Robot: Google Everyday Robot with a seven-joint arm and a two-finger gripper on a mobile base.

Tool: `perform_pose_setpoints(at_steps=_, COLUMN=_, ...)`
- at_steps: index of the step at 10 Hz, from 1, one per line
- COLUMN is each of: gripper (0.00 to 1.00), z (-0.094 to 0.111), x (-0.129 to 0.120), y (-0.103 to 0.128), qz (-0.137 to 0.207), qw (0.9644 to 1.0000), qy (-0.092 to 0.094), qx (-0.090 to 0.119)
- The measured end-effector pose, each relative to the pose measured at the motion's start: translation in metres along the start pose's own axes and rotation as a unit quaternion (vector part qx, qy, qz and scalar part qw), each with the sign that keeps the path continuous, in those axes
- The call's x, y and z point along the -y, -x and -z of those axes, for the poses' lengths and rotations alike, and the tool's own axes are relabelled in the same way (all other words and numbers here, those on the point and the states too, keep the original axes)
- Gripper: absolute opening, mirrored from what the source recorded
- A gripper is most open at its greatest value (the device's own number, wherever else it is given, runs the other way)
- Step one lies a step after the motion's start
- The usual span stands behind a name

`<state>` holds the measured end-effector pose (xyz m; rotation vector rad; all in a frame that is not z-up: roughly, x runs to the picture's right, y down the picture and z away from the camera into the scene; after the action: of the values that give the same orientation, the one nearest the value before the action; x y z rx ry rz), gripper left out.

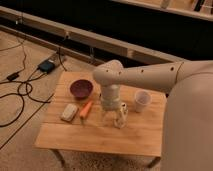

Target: Knock the bottle over

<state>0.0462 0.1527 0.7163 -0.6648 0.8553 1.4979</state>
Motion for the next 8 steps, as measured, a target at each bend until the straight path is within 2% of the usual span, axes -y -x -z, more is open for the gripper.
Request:
perform_pose_setpoints(at_steps=2, gripper=0.65, z=-0.001, x=0.008, y=0.014, qz=0.002, qw=0.9999, qy=0.000, qx=0.012)
perform_pose_setpoints(at_steps=3, gripper=0.65, z=-0.006, x=0.008, y=0.074, qz=0.005, qw=0.9978, qy=0.027, qx=0.060)
perform_pose_setpoints(at_steps=4, gripper=0.65, z=-0.008, x=0.001, y=0.093, qz=0.006, qw=0.9965, qy=0.038, qx=0.074)
perform_pose_setpoints(at_steps=6, gripper=0.65, z=-0.009, x=-0.001, y=0.108, qz=0.004, qw=0.9956, qy=0.046, qx=0.081)
perform_pose_setpoints(at_steps=8, gripper=0.65, z=-0.005, x=0.001, y=0.111, qz=0.008, qw=0.9956, qy=0.043, qx=0.083)
